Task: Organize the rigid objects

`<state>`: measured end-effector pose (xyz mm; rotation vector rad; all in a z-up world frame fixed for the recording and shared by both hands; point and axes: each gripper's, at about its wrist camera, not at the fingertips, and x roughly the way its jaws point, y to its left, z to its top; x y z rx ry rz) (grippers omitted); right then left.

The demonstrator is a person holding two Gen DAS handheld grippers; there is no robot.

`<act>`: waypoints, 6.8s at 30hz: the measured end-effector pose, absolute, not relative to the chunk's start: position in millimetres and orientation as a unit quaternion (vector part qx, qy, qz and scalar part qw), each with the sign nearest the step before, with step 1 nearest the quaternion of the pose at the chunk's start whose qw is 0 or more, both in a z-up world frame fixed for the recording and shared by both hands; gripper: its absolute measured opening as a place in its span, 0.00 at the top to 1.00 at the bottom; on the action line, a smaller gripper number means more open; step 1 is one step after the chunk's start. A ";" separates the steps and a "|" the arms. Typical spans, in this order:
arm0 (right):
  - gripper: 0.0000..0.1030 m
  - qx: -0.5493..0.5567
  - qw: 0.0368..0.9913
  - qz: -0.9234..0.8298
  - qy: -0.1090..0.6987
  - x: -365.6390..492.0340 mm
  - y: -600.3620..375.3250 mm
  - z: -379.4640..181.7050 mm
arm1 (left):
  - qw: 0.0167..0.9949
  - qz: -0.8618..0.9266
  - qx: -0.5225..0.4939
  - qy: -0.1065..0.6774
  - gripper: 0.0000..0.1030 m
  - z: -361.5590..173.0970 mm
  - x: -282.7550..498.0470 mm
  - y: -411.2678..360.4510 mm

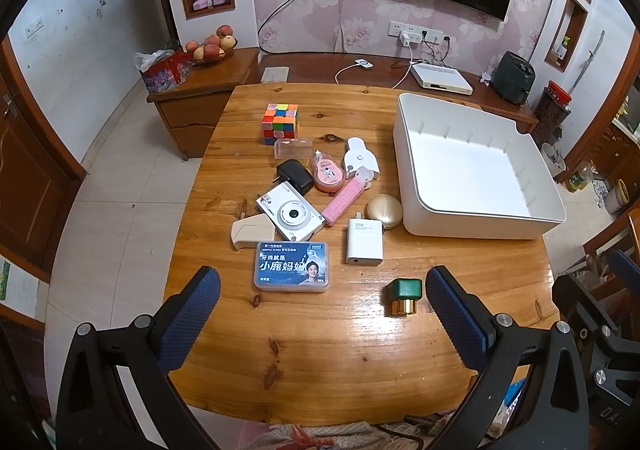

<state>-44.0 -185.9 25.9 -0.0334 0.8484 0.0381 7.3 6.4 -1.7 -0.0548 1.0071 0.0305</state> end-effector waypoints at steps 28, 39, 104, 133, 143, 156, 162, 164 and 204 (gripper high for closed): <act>0.03 -0.005 0.918 0.040 0.396 -34.4 -184.5 35.5 | 0.884 0.018 -0.015 0.467 0.01 11.6 18.8 8.6; 0.03 -0.006 0.917 0.045 0.397 -27.3 -179.1 36.5 | 0.890 0.020 -0.011 0.456 0.01 17.6 27.0 11.4; 0.25 -0.005 0.818 0.042 0.573 48.4 -126.9 -144.3 | 0.841 0.053 -0.059 0.535 0.01 -115.9 53.6 84.1; 0.54 -0.029 0.804 0.036 0.592 45.4 -120.0 -167.1 | 0.794 -0.032 -0.083 0.601 0.01 -163.3 86.8 54.9; 0.59 -0.033 0.806 0.041 0.590 51.1 -115.6 -167.9 | 0.789 -0.011 -0.073 0.610 0.04 -171.4 89.4 59.1; 0.59 -0.028 0.811 0.048 0.583 42.3 -118.0 -161.2 | 0.802 -0.009 -0.046 0.596 0.08 -161.1 81.0 46.0; 0.59 -0.029 0.824 0.052 0.563 35.3 -117.0 -145.5 | 0.829 -0.010 -0.024 0.559 0.08 -125.5 60.7 35.1; 0.59 -0.030 0.832 0.056 0.552 30.0 -117.2 -135.7 | 0.838 -0.014 -0.016 0.546 0.08 -107.0 53.9 27.2; 0.59 0.053 0.848 -0.065 0.523 164.0 -352.6 -99.3 | 0.851 -0.104 0.015 0.515 0.08 -80.7 216.6 -183.4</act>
